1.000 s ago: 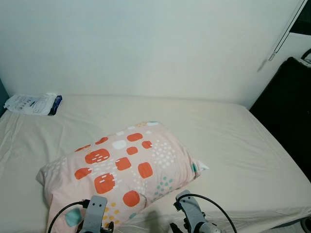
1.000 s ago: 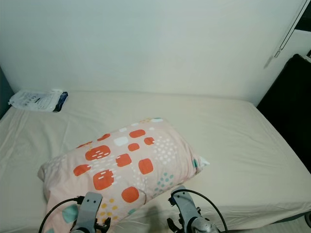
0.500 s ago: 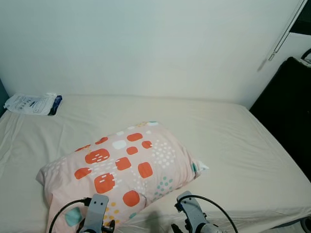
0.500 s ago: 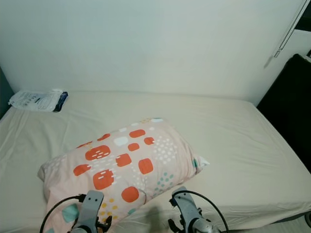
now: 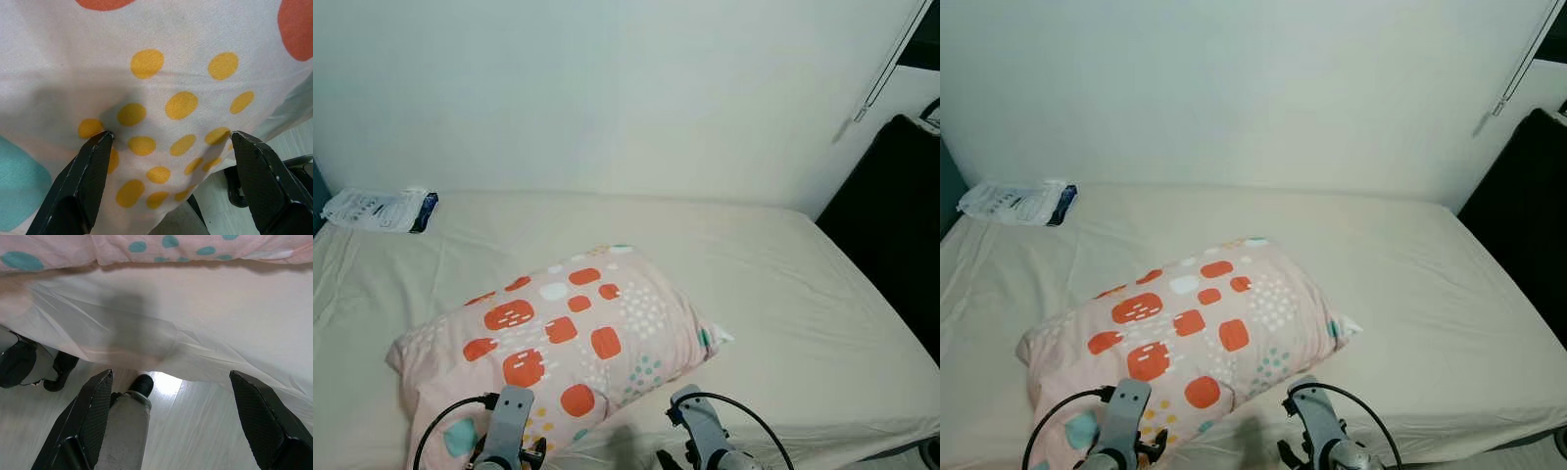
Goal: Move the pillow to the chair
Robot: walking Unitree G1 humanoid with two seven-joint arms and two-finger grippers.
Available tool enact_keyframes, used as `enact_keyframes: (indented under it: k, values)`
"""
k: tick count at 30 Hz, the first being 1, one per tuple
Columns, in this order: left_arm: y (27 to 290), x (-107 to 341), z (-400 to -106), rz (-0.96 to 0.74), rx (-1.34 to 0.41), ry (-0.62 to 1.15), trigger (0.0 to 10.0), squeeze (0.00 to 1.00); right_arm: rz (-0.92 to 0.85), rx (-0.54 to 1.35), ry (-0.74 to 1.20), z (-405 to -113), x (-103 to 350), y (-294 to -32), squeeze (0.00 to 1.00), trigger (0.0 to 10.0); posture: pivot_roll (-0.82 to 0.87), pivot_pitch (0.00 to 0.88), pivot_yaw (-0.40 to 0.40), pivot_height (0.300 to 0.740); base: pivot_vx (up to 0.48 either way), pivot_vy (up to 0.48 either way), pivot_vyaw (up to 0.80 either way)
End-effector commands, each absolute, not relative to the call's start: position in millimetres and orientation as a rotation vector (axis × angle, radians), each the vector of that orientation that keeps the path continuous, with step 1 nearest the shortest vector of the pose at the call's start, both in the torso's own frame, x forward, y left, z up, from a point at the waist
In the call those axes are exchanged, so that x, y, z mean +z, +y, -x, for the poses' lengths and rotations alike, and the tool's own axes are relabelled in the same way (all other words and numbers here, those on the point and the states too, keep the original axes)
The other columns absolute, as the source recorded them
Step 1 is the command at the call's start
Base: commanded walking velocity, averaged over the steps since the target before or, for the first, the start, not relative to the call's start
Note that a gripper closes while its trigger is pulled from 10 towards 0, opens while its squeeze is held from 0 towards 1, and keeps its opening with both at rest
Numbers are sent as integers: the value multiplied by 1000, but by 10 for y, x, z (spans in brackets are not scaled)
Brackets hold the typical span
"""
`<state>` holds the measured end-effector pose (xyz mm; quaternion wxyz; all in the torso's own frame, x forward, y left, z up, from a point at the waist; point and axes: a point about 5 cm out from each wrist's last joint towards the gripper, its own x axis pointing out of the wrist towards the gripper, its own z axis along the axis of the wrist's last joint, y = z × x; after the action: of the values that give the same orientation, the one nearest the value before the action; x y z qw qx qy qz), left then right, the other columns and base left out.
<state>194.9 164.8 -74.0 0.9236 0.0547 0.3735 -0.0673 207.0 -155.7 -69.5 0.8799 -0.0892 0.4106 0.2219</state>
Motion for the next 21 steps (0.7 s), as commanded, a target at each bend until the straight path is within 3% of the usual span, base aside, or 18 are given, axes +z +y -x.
enact_keyframes:
  k: [1,10,21]
  values:
    - [1614,-765,-1911,-117,-148,785,10000,0,182,453,854,-2072,-692,-1588,0,10000,107,0,-142,740,0,0,0]
    - [1619,-768,-1908,-121,-144,788,10000,0,286,486,850,-2091,-688,-1567,0,10000,108,0,-142,740,0,0,0]
    - [1615,-767,-1912,-122,-143,787,10000,0,244,483,855,-2076,-693,-1565,0,10000,107,0,-141,740,0,0,0]
